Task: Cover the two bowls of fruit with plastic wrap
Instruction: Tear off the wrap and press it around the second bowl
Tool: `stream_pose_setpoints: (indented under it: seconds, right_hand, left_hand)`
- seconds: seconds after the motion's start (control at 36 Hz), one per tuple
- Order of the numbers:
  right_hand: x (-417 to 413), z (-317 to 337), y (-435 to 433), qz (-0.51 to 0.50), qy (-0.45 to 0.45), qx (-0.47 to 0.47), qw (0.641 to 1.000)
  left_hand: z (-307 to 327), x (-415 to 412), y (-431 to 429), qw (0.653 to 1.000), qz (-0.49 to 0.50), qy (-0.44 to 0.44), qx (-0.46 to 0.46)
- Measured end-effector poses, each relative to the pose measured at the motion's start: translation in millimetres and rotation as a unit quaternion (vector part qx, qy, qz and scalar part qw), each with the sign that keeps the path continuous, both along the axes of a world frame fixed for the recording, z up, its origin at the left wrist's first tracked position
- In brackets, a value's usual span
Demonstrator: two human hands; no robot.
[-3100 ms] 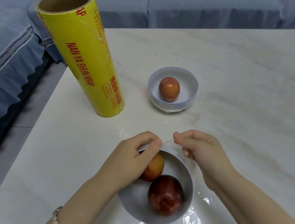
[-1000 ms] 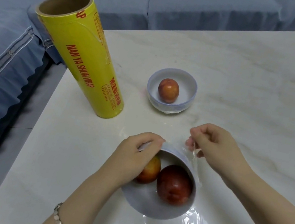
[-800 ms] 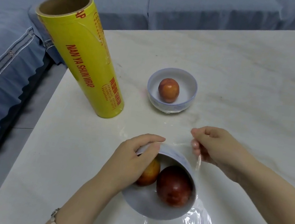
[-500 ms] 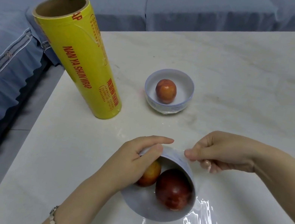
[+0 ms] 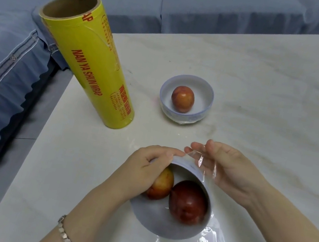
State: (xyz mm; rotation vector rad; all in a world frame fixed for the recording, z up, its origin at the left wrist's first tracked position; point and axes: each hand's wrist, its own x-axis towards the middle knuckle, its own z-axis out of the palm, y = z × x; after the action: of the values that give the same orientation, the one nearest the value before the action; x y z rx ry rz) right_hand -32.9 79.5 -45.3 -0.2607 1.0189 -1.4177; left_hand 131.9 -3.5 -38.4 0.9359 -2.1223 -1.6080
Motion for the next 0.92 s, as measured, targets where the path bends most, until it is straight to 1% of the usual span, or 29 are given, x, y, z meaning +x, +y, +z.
stream_pose_setpoints:
  seconds: [0.17, 0.25, 0.33, 0.36, 0.42, 0.47, 0.53, 0.67, 0.75, 0.81, 0.86, 0.92]
  right_hand:
    - [6, 8, 1, -0.025, 0.063, 0.016, 0.998]
    - [12, 6, -1, -0.058, 0.101, 0.056, 0.992]
    - [17, 5, -5, -0.083, 0.102, 0.091, 0.987]
    - [18, 5, -6, -0.087, 0.113, 0.101, 0.985]
    - [20, 5, -7, -0.095, 0.168, 0.117, 0.974]
    - [22, 4, -7, -0.089, 0.205, 0.117, 0.968]
    - [23, 3, -6, -0.072, 0.213, 0.124, 0.966]
    - [22, -7, -5, -0.025, 0.249, 0.185, 0.95]
    - [18, -11, 1, 0.0, 0.199, 0.201, 0.959]
    - [12, -13, 5, -0.038, 0.197, 0.189, 0.961]
    - [5, -9, 9, -0.089, 0.255, 0.142, 0.952]
    - [3, 0, 15, -0.103, 0.336, 0.06, 0.934]
  left_hand:
    - [-4, -1, -2, 1.0, 0.011, -0.012, 0.005]
    - [-4, -1, -2, 0.999, 0.027, -0.032, -0.004]
    - [-6, -1, -2, 0.998, 0.046, -0.039, -0.004]
    - [-6, -1, -2, 0.998, 0.05, -0.036, -0.003]
    - [-8, 0, -2, 0.998, 0.052, -0.029, -0.005]
    - [-9, 0, -2, 0.998, 0.054, -0.019, -0.005]
    - [-9, 1, -2, 0.998, 0.055, -0.01, -0.005]
    - [-9, 0, 1, 0.999, 0.03, 0.006, -0.015]
    - [-10, 1, 2, 0.999, 0.022, 0.009, -0.022]
    - [-11, 3, 2, 0.999, 0.034, 0.006, -0.023]
    - [-12, 5, 1, 0.999, 0.051, 0.0, -0.018]
    - [-11, 5, 1, 0.998, 0.063, -0.005, -0.009]
